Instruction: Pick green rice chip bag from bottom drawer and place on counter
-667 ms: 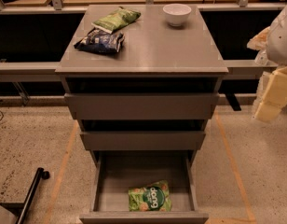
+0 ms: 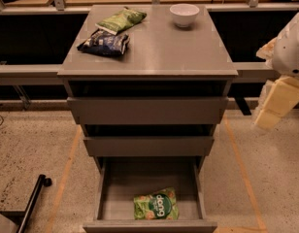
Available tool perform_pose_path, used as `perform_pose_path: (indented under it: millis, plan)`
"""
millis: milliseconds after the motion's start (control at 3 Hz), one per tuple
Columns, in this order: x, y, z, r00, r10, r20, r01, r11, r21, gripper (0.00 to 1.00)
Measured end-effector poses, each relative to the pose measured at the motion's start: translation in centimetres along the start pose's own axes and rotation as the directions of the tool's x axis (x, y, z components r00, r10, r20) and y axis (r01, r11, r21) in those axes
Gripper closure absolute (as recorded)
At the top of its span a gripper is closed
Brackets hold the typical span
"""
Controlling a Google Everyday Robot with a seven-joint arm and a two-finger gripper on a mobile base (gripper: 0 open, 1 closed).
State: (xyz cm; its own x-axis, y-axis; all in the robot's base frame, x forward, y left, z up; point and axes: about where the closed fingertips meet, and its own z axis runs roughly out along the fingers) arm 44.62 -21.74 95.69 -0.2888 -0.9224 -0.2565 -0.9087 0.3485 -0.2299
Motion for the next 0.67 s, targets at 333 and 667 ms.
perform_pose_path:
  millis: [333,667]
  plan:
    - [-0.1,-0.8,5.0,0.983,0.182,0.004,-0.182,0.9828,0.031,0.0]
    - [0.7,-0.7,9.7,0.956,0.282,-0.077,-0.277,0.9586,0.064,0.0]
